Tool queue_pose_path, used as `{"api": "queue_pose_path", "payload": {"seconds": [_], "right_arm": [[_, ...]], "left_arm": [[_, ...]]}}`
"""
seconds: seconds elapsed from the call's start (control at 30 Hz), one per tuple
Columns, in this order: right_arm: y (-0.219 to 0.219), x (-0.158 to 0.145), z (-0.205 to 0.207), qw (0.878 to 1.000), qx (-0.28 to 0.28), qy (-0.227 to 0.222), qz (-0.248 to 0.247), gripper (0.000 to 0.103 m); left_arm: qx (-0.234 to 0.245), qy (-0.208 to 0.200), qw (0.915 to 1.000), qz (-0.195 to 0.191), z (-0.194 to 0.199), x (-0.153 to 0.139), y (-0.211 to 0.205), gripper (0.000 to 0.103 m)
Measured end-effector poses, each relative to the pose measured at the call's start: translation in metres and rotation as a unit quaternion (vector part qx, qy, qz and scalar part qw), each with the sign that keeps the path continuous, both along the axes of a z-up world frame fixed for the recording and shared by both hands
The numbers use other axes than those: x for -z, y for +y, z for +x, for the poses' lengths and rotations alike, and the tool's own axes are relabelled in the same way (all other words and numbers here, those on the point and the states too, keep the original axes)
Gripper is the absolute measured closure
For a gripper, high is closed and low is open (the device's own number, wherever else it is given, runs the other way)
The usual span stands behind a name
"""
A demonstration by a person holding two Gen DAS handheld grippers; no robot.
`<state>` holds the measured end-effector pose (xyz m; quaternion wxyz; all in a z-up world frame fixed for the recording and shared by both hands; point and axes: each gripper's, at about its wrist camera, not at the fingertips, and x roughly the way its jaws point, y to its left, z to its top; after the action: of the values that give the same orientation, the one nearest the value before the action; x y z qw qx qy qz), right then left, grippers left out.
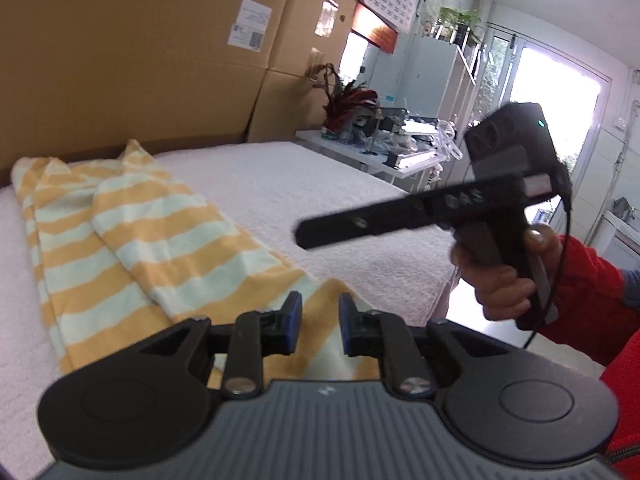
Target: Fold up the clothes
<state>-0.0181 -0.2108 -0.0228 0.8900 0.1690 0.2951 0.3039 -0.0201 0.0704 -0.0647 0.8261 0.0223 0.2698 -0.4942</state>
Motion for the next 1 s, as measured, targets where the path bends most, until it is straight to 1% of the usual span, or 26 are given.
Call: {"api": "queue_pose_path", "payload": {"seconds": [0.03, 0.07, 0.1, 0.13, 0.17, 0.2, 0.27, 0.3, 0.37, 0.4, 0.43, 0.47, 0.5, 0.53, 0.57, 0.6, 0.63, 0.67, 0.7, 0.73, 0.8, 0.87, 0.9, 0.93, 0.97, 1.0], "right_arm": [[0.002, -0.002, 0.008, 1.0, 0.011, -0.009, -0.002, 0.055], [0.004, -0.001, 0.018, 1.0, 0.006, -0.002, 0.004, 0.062], [0.006, 0.001, 0.028, 1.0, -0.001, 0.006, 0.012, 0.067], [0.009, 0.007, 0.039, 0.999, -0.013, 0.026, 0.016, 0.069], [0.012, 0.012, 0.049, 0.998, -0.026, 0.048, 0.02, 0.073], [0.014, 0.02, 0.06, 0.997, -0.034, 0.071, 0.014, 0.08], [0.009, 0.026, 0.077, 0.997, -0.01, 0.073, 0.002, 0.103], [0.004, 0.026, 0.089, 0.998, 0.011, 0.068, -0.006, 0.103], [-0.005, 0.025, 0.113, 0.997, 0.038, 0.073, -0.002, 0.103], [-0.004, 0.02, 0.119, 0.996, 0.052, 0.067, -0.009, 0.103], [-0.002, 0.016, 0.125, 0.996, 0.066, 0.06, -0.016, 0.093], [-0.001, 0.011, 0.13, 0.995, 0.079, 0.053, -0.024, 0.09], [0.003, 0.005, 0.132, 0.997, 0.059, 0.044, -0.009, 0.09], [0.009, 0.002, 0.137, 0.998, 0.032, 0.044, 0.011, 0.09], [0.018, -0.001, 0.142, 0.999, 0.011, 0.047, 0.023, 0.085], [0.029, -0.002, 0.148, 0.998, -0.004, 0.052, 0.018, 0.078], [0.041, -0.001, 0.156, 0.998, -0.013, 0.056, -0.001, 0.075], [0.051, 0.003, 0.165, 0.998, -0.013, 0.06, -0.026, 0.076], [0.056, 0.01, 0.178, 0.997, -0.009, 0.068, -0.045, 0.095], [0.054, 0.014, 0.189, 0.997, -0.004, 0.067, -0.032, 0.103], [0.044, 0.022, 0.216, 0.997, 0.012, 0.08, 0.008, 0.103], [0.037, 0.021, 0.234, 0.994, 0.083, 0.07, -0.019, 0.103], [0.032, 0.021, 0.24, 0.993, 0.099, 0.061, -0.019, 0.103], [0.028, 0.021, 0.243, 0.993, 0.096, 0.067, -0.002, 0.103], [0.024, 0.02, 0.246, 0.993, 0.091, 0.074, 0.016, 0.095], [0.024, 0.017, 0.245, 0.994, 0.084, 0.068, 0.021, 0.092]], "left_arm": [[0.013, 0.001, 0.9999, 0.008, 0.0, 0.004, -0.008, 0.09], [0.024, 0.003, 0.9994, 0.023, -0.001, 0.009, -0.015, 0.09], [0.032, 0.006, 0.9989, 0.034, -0.002, 0.015, -0.018, 0.09], [0.034, -0.001, 0.999, 0.029, -0.004, 0.017, -0.016, 0.09], [0.039, 0.002, 0.999, 0.024, -0.005, 0.018, -0.013, 0.089], [0.041, 0.01, 0.9989, 0.019, -0.004, 0.018, -0.009, 0.089], [0.043, 0.026, 0.9987, 0.009, -0.002, 0.019, -0.002, 0.089], [0.045, 0.027, 0.9986, 0.008, -0.003, 0.019, 0.0, 0.089], [0.051, 0.018, 0.9984, 0.016, -0.007, 0.017, 0.001, 0.089], [0.055, 0.014, 0.9982, 0.019, -0.009, 0.015, 0.001, 0.089], [0.058, 0.011, 0.9981, 0.02, -0.011, 0.014, 0.002, 0.089], [0.061, 0.01, 0.9979, 0.019, -0.012, 0.012, 0.005, 0.088], [0.063, 0.013, 0.9978, 0.018, -0.01, 0.013, 0.005, 0.083], [0.065, 0.016, 0.9976, 0.017, -0.009, 0.015, 0.006, 0.079], [0.067, 0.019, 0.9974, 0.016, -0.007, 0.017, 0.006, 0.079], [0.067, 0.026, 0.9973, 0.009, -0.006, 0.019, 0.008, 0.079], [0.068, 0.031, 0.9972, 0.005, -0.005, 0.02, 0.009, 0.079], [0.068, 0.032, 0.9972, 0.003, -0.005, 0.02, 0.011, 0.079], [0.067, 0.032, 0.9972, 0.001, -0.005, 0.021, 0.013, 0.079], [0.066, 0.035, 0.9972, -0.002, -0.005, 0.021, 0.014, 0.079], [0.064, 0.039, 0.9971, -0.01, -0.005, 0.023, 0.017, 0.078], [0.065, 0.042, 0.9969, -0.011, -0.006, 0.023, 0.016, 0.078], [0.066, 0.044, 0.9968, -0.011, -0.006, 0.022, 0.016, 0.078], [0.067, 0.045, 0.9967, -0.011, -0.006, 0.022, 0.015, 0.078], [0.068, 0.045, 0.9966, -0.011, -0.006, 0.02, 0.015, 0.078], [0.069, 0.045, 0.9965, -0.011, -0.005, 0.018, 0.015, 0.079]]}}
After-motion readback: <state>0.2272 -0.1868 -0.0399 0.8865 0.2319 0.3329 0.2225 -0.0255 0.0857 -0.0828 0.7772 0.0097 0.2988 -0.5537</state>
